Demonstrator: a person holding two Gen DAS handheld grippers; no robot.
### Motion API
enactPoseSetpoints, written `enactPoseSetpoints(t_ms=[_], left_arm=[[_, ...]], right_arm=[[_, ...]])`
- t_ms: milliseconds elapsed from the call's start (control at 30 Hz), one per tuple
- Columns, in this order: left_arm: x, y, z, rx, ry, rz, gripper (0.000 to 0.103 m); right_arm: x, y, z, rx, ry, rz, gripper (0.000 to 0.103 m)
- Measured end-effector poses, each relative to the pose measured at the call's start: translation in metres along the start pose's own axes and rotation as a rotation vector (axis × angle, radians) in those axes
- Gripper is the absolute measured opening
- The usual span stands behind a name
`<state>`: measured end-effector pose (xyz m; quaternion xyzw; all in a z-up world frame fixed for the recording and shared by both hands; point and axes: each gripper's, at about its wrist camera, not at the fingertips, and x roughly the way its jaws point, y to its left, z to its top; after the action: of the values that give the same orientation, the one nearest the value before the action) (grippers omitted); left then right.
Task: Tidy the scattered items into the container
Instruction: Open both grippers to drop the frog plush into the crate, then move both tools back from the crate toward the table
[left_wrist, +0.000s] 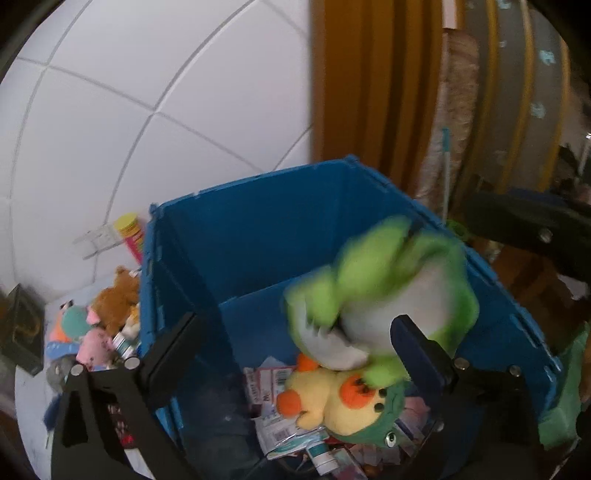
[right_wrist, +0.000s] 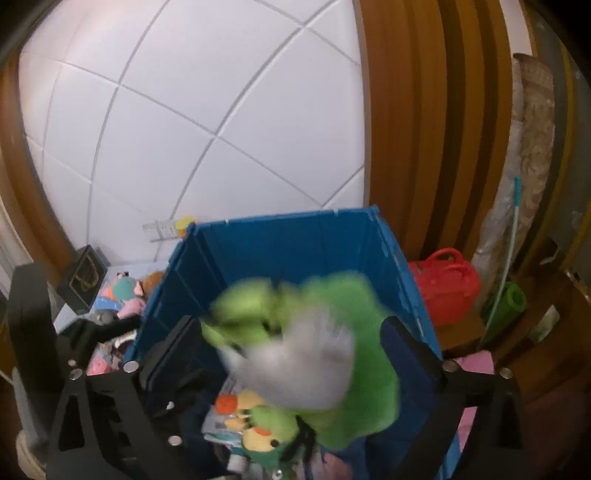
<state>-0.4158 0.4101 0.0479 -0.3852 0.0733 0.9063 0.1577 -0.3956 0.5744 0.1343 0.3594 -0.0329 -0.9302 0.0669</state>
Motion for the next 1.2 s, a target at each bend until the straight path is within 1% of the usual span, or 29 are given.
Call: enactPoseSetpoints(t_ms=[100, 167, 300, 500, 800, 1067, 1200], left_arm=[[0.002, 0.000, 0.000, -0.016, 0.018, 0.030, 0.103], [-0.004, -0.007, 0.002, -0.018, 0.021, 0.042, 0.103], [-0.011, -0.010, 0.003, -0.022, 0.012, 0.058, 0.103], [-0.020, -0.009, 0.001, -0.019, 0.003, 0.087, 0.103], [-0.030, 0.004, -0.011, -0.021, 0.001, 0.081, 0.103], [-0.048, 0.034, -0.032, -0.029, -0.028, 0.075, 0.103], [-0.065, 0.061, -0.050, -0.056, -0.053, 0.071, 0.103]], right_arm=[[0.005, -0.004, -0.006, -0.012, 0.020, -0.001, 0.101], [0.010, -0.006, -0.005, -0.028, 0.028, -0.004, 0.102], [0.014, -0.009, -0.004, -0.061, 0.029, -0.013, 0.102], [0.018, -0.016, -0.005, -0.068, 0.038, -0.027, 0.102], [0.020, -0.009, -0.011, -0.085, 0.055, -0.060, 0.102], [0.012, 0.024, -0.028, -0.129, 0.047, -0.096, 0.102], [0.009, 0.058, -0.043, -0.138, 0.023, -0.085, 0.102]])
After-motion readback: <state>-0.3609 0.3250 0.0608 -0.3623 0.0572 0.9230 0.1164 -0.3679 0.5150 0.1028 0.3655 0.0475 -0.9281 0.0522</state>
